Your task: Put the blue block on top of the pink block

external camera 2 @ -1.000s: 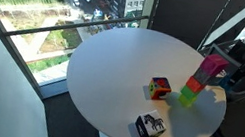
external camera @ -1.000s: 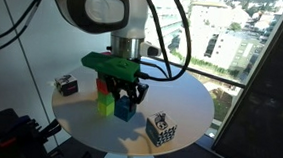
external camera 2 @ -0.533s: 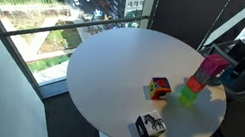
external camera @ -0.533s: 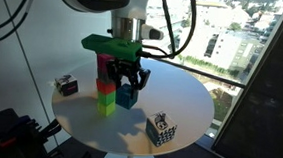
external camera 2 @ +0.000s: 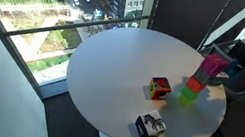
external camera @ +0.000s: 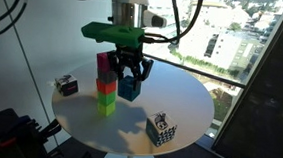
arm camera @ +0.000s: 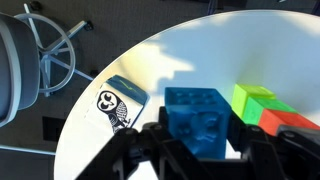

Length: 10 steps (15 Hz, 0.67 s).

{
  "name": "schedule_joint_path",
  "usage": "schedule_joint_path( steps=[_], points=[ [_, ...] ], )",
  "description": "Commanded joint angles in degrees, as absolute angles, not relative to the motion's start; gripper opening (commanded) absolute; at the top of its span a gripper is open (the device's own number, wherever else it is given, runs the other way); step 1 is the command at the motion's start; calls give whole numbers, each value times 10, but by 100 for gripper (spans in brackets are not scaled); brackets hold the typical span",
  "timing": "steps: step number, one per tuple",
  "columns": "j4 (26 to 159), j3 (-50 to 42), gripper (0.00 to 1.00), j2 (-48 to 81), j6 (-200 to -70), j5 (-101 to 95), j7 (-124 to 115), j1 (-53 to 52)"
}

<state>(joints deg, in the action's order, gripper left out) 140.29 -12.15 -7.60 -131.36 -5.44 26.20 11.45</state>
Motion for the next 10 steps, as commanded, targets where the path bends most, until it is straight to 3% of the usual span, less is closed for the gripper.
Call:
schedule_joint_path(
  steps=[1,9,10],
  points=[
    [1402,-125,56,-76,-1313,-55,261,111],
    [1402,-125,56,-76,-1312,-55,261,111],
    [1402,-125,31,-76,-1312,-55,261,111]
  ],
)
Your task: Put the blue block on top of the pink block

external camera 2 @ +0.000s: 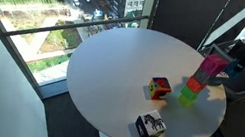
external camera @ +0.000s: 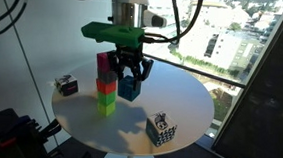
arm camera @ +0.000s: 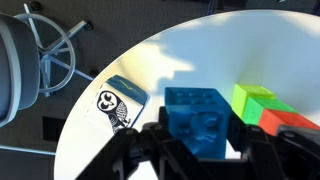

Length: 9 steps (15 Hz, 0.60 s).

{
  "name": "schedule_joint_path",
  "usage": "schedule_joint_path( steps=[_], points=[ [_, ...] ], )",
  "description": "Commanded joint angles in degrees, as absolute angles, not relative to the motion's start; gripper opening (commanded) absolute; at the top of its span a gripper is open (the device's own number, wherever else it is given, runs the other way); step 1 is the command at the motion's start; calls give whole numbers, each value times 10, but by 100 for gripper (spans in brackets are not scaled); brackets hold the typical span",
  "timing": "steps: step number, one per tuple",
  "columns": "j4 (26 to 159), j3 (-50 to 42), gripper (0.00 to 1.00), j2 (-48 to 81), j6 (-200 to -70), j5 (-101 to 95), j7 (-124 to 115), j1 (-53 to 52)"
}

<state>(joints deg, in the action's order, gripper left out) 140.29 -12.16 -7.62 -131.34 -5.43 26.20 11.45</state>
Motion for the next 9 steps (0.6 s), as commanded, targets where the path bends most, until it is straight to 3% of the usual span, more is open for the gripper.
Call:
schedule_joint_path(
  steps=[1,9],
  points=[
    [1399,-126,31,-80,-1309,-51,264,110],
    [1366,-127,31,-102,-1284,-43,270,108]
  ],
)
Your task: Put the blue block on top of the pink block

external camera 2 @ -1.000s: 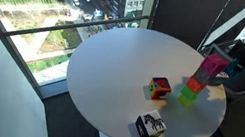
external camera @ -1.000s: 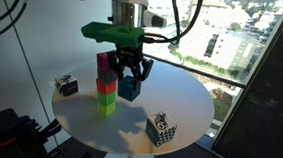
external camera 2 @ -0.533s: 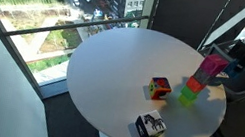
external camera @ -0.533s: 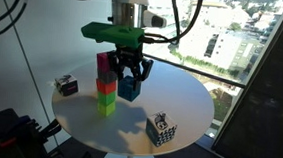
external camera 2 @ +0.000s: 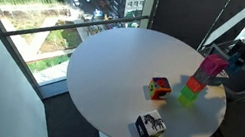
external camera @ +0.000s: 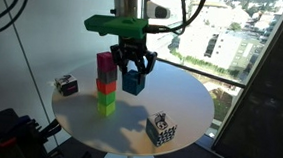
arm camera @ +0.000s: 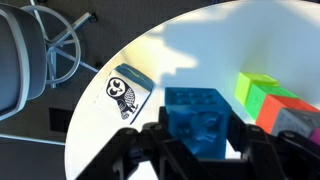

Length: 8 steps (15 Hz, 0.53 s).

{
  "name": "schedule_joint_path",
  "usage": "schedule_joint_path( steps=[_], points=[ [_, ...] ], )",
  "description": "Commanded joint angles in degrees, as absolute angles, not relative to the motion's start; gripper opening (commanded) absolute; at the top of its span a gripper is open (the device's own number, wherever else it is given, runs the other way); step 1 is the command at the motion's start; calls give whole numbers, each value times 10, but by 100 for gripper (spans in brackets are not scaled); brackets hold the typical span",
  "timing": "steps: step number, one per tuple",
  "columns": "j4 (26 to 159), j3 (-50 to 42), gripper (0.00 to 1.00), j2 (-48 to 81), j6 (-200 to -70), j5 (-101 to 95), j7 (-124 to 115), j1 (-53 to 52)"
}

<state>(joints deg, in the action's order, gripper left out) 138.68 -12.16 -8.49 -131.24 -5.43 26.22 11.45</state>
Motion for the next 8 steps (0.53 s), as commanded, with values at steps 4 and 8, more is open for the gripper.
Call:
schedule_joint_path(
  steps=[4,8],
  points=[
    [1349,-125,31,-124,-1257,-43,269,103],
    [1337,-124,31,-148,-1230,-42,266,92]
  ],
)
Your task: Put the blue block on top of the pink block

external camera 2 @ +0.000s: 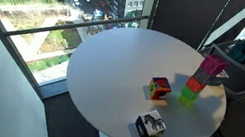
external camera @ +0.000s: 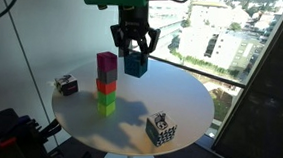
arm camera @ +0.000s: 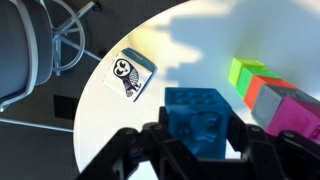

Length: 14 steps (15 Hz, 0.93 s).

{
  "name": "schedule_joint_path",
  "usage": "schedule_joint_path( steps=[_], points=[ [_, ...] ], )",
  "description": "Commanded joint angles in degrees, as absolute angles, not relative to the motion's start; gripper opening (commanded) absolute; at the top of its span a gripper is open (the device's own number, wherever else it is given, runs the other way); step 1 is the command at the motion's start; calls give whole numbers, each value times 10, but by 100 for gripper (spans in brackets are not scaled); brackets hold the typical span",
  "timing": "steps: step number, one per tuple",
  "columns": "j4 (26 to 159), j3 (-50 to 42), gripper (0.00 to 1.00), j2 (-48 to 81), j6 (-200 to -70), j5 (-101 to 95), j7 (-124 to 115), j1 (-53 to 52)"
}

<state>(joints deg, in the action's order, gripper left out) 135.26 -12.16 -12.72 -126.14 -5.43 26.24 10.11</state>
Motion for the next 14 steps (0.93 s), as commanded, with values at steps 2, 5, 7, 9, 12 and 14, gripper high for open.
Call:
schedule_joint_path(
  steps=[2,5,7,9,12,14],
  points=[
    [1332,-124,31,-160,-1216,-40,268,86],
    [1328,-123,31,-176,-1198,-42,266,79],
    [1328,-121,31,-184,-1184,-44,264,74],
    [1327,-119,31,-190,-1169,-45,262,69],
    [1325,-114,31,-196,-1145,-48,254,62],
    [1326,-108,31,-197,-1133,-52,249,58]
  ],
)
